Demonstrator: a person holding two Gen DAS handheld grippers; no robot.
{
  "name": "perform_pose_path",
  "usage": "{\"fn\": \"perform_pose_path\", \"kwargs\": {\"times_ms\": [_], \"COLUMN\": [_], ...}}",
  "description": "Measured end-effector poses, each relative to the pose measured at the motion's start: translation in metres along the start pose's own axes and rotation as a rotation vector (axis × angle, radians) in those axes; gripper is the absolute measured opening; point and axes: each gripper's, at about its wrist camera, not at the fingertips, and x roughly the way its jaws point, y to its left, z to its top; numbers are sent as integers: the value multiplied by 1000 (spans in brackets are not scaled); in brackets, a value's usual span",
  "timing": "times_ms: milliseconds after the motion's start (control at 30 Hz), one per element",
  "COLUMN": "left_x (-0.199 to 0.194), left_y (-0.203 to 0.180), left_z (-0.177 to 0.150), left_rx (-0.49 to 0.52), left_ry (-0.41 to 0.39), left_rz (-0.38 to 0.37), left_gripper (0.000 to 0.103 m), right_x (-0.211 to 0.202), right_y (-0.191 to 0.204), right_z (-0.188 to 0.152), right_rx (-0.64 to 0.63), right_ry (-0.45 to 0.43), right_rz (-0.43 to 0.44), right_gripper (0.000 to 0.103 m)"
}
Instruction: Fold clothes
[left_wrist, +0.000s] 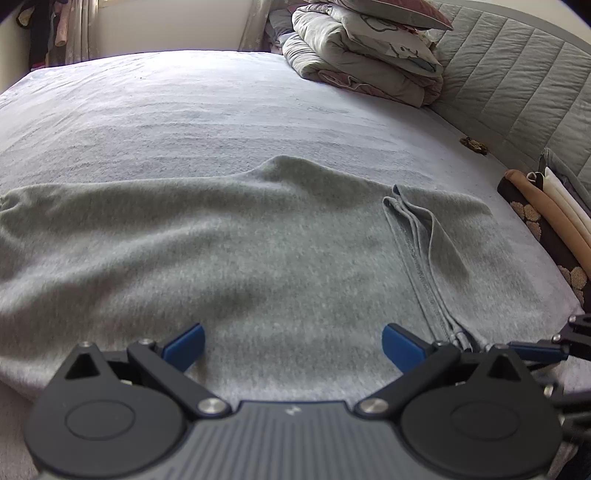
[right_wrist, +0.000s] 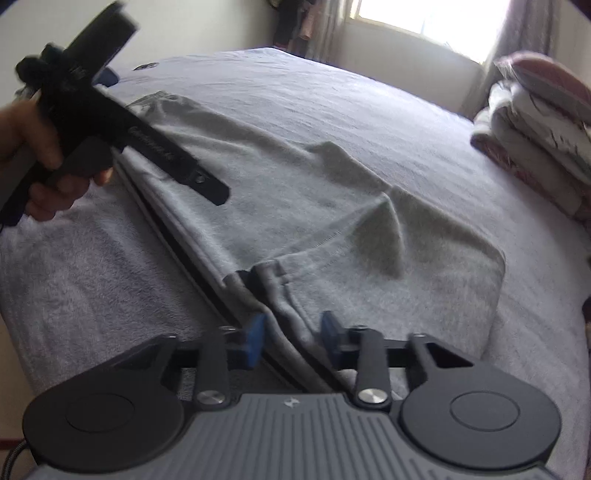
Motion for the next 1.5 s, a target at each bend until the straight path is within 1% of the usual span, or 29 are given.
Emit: {"fn": "perform_pose_path", "kwargs": {"times_ms": [67, 133, 200, 300, 367, 467, 533, 633, 700, 767, 833, 933, 1067, 1100, 1133, 1167, 1233, 1267, 1300, 1333, 1367, 1400, 1433, 1467, 1500], "left_x": [0, 0, 0, 0, 1, 6, 10, 17, 19, 24, 27, 31, 36, 38, 40, 43, 46, 48, 49, 49, 48, 48, 48, 47, 47], "left_y": [0, 0, -1, -3, -4, -9, -17, -39, -56, -69, -76, -81, -93, -94, -95, -95, -95, -96, -96, -97, -97, -98, -98, -98, -98], "left_z": [0, -1, -1, -1, 1, 6, 6, 3, 3, 4, 1, -5, -4, -3, -2, -2, -2, -2, -2, -2, -3, -3, -4, -4, -5], "left_rx": [-5, -11, -15, -38, -93, -232, -321, -388, -406, -433, -478, -528, -508, -507, -514, -523, -538, -546, -548, -542, -536, -530, -519, -505, -501], "left_ry": [3, 7, 11, 21, 40, 73, 105, 149, 153, 167, 170, 151, 144, 139, 131, 127, 128, 129, 128, 125, 123, 120, 115, 107, 102], "left_rz": [-7, -16, -34, -67, -114, -194, -241, -258, -268, -283, -283, -275, -284, -300, -330, -354, -364, -369, -371, -368, -364, -361, -358, -356, -359], "left_gripper": [103, 103, 103, 103, 103, 103, 103, 103, 103, 103, 103, 103, 103, 103, 102, 100, 88, 84, 75, 59, 49, 34, 22, 18, 18], "right_x": [-4, -4, -5, -9, -12, -10, -13, -26, -33, -34, -31, -24, -20, -22, -24, -25, -27, -27, -28, -28, -28, -29, -29, -29, -29], "right_y": [-9, -9, -8, -14, -17, -10, -12, -25, -31, -33, -32, -24, -17, -18, -19, -20, -21, -22, -22, -23, -23, -23, -24, -27, -33], "right_z": [0, -1, -3, -3, -2, -1, -1, -2, -3, -5, -8, -10, -9, -9, -9, -9, -8, -8, -8, -8, -8, -8, -8, -8, -7], "right_rx": [56, 57, 64, 117, 137, 100, 109, 165, 183, 170, 170, 148, 106, 110, 114, 118, 120, 121, 122, 123, 123, 123, 123, 128, 143], "right_ry": [3, 17, 25, 2, -22, -25, -36, -84, -97, -91, -79, -59, -59, -64, -70, -77, -95, -101, -105, -108, -109, -106, -98, -81, -62], "right_rz": [39, 57, 63, 66, 65, 58, 62, 64, 55, 50, 64, 71, 55, 54, 53, 50, 42, 39, 37, 35, 35, 39, 53, 80, 108], "right_gripper": [14, 12, 11, 9, 9, 9, 9, 9, 9, 9, 9, 9, 9, 9, 9, 9, 9, 9, 9, 9, 9, 9, 9, 9, 10]}}
